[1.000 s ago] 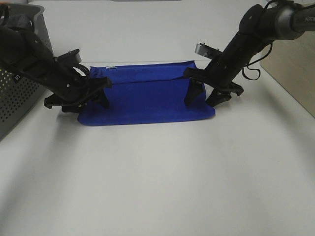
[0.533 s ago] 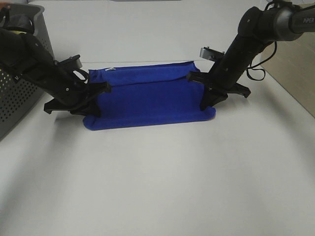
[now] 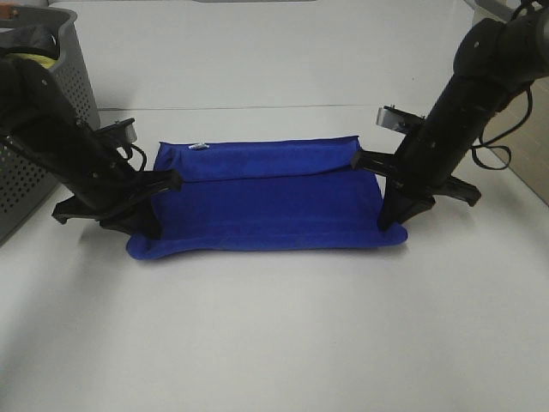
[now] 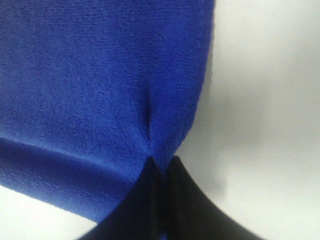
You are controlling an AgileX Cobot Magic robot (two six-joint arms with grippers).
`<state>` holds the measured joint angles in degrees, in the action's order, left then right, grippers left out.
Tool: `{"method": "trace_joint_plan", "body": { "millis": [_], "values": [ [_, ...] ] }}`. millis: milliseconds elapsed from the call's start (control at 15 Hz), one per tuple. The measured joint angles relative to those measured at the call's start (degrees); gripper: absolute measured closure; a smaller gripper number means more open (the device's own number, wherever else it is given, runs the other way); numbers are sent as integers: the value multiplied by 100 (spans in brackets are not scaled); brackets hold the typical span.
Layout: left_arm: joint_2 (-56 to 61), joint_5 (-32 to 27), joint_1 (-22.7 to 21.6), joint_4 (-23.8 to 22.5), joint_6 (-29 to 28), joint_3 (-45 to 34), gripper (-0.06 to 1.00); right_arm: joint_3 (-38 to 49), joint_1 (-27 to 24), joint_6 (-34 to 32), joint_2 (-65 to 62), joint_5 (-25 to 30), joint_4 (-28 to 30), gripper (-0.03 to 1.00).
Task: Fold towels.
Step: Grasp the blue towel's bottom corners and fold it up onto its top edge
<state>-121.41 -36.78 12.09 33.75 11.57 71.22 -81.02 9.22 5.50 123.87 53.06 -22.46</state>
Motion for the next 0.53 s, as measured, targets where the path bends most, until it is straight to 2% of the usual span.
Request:
{"method": "trace_joint_plan", "body": {
  "millis": [200, 400, 533],
  "values": [
    [241, -212, 6, 6, 0, -315, 91, 825, 0, 40, -264, -355, -172, 97],
    [470, -189, 6, -17, -6, -235, 91, 842, 0, 309, -424, -561, -304, 97],
    [556, -149, 6, -17, -11, 115, 91, 453, 0, 384, -487, -688, -298, 97]
  ]
}}
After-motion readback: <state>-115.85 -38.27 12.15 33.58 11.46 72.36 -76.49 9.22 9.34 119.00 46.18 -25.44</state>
